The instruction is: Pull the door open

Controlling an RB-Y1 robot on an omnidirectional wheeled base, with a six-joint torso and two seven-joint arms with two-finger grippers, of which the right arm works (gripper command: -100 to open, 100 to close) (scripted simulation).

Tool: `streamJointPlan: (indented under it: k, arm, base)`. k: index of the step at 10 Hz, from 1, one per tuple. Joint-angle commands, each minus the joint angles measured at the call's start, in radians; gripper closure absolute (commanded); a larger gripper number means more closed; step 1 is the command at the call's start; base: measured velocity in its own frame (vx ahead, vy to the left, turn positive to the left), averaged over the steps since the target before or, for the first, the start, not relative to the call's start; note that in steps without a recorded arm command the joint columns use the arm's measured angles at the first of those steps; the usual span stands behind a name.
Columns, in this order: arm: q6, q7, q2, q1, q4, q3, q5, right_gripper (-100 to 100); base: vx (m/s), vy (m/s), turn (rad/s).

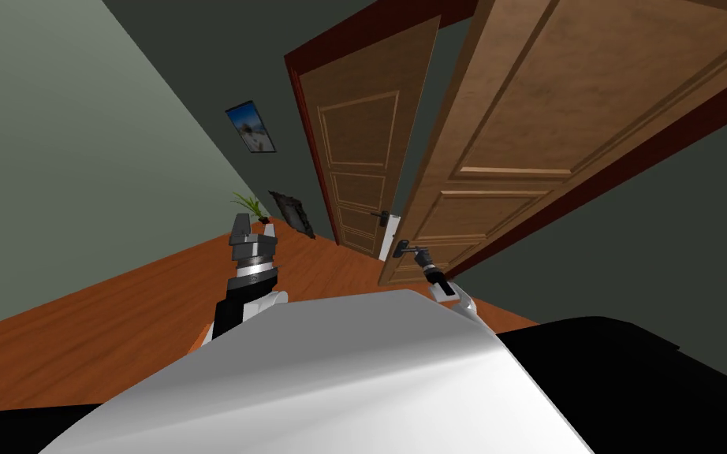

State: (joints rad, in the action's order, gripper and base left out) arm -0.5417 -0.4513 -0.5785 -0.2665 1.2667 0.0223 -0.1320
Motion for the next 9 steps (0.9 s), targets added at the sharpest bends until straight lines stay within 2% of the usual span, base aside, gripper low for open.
streamJointPlan:
  k: [1,7,8,9]
  arm:
    - [-0.03,-0.014,-0.011,-0.014,0.002,-0.018,0.003,100]
    - [-0.125,-0.066,-0.07,-0.076,0.009,-0.056,0.005,100]
    - [-0.116,-0.061,-0.07,-0.067,-0.002,-0.042,0.002,100]
    - [-0.137,-0.07,-0.08,-0.078,-0.007,-0.05,0.004,100]
  base:
    - [-0.207,-0.064,0.149]
    - [-0.196,-0.076,0.141]
    - [-0.1,-0.04,0.018]
    - [-0.142,-0.054,0.133]
